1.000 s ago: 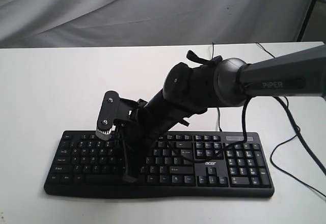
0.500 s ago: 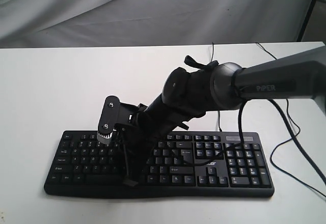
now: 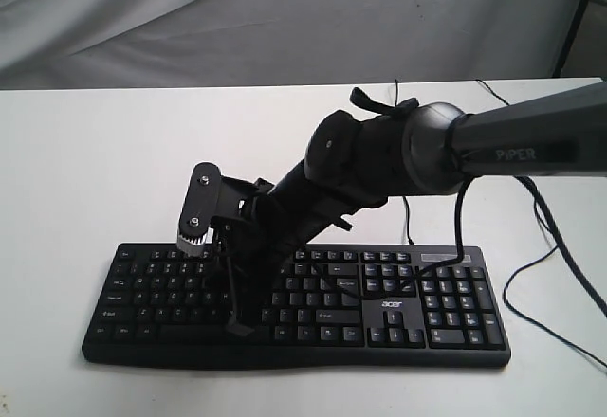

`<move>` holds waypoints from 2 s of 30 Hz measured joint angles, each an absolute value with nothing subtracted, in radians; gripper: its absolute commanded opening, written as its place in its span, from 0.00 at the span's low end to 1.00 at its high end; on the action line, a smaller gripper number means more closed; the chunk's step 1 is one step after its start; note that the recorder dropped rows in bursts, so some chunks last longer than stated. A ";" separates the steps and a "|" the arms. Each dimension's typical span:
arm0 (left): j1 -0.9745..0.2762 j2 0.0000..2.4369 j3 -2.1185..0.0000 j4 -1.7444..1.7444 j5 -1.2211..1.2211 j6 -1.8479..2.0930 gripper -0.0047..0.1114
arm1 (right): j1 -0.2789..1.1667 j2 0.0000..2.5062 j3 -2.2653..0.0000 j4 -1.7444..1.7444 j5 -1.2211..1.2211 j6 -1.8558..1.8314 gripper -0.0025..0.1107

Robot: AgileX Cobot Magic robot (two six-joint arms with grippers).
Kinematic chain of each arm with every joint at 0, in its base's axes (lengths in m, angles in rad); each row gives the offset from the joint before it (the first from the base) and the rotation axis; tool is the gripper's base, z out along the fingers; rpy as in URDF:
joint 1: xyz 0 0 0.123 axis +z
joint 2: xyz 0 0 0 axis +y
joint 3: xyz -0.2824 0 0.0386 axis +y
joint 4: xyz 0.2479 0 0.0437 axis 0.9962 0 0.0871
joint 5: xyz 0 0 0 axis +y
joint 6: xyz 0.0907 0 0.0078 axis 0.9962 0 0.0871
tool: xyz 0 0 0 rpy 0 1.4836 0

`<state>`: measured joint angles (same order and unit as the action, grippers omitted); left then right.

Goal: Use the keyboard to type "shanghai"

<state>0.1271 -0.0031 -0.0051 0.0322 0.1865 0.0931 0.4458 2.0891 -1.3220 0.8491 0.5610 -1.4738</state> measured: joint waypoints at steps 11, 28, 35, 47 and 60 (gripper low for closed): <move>0.127 -0.003 -0.005 0.032 0.187 0.093 0.05 | 0.446 2.089 -1.322 0.849 0.561 -1.472 0.02; 0.127 -0.003 -0.005 0.032 0.187 0.093 0.05 | 0.527 2.093 -1.341 0.929 0.485 -1.473 0.02; 0.127 -0.003 -0.005 0.032 0.187 0.093 0.05 | 0.578 2.195 -1.497 0.934 0.483 -1.423 0.02; 0.127 -0.003 -0.005 0.032 0.187 0.093 0.05 | 0.593 2.276 -1.625 0.825 0.514 -1.302 0.02; 0.127 -0.003 -0.005 0.032 0.187 0.093 0.05 | 0.593 2.276 -1.625 0.797 0.516 -1.282 0.02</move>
<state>0.1271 -0.0031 -0.0051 0.0322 0.1865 0.0931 0.5932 2.2762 -1.6254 0.7970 0.5163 -1.2823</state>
